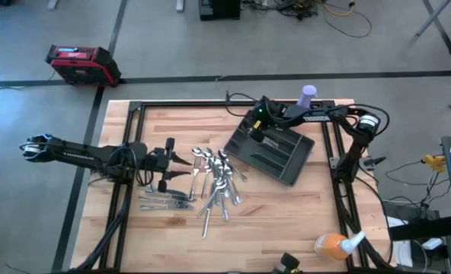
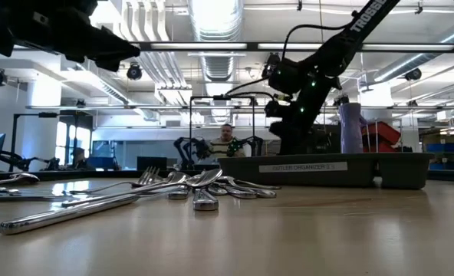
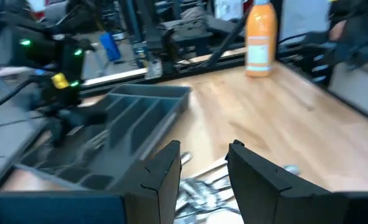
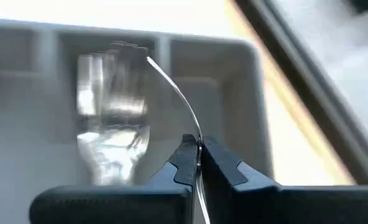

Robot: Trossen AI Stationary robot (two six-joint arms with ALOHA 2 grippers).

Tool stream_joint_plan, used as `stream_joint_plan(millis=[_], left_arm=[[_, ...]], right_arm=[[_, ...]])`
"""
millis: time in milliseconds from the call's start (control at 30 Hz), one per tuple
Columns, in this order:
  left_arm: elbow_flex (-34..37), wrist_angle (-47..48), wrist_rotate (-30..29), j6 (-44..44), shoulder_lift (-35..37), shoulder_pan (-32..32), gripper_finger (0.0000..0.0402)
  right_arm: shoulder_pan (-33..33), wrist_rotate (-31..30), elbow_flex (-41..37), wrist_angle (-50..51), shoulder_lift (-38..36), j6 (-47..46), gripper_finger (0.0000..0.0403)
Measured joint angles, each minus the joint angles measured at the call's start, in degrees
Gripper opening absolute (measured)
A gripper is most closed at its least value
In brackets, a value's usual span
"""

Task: Sort silverware
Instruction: Put the fork into the top left compartment of the silverware tray

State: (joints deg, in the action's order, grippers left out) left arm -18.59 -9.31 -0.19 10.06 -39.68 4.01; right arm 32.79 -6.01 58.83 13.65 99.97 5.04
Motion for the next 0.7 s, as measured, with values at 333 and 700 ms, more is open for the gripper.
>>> stream_joint_plan(millis=[333, 700], left_arm=[[-0.8, -0.6, -0.8, 2.3, -0.8, 0.0, 0.0119], [-1.5, 3.4, -0.7, 2.4, -0.2, 0.0, 0.0119]], right_arm=[[5.2, 6.2, -0.2, -1.0, 5.3, -0.7, 0.0003], [5.4, 4.1, 0.6, -3.2, 4.0, -3.6, 0.0110]])
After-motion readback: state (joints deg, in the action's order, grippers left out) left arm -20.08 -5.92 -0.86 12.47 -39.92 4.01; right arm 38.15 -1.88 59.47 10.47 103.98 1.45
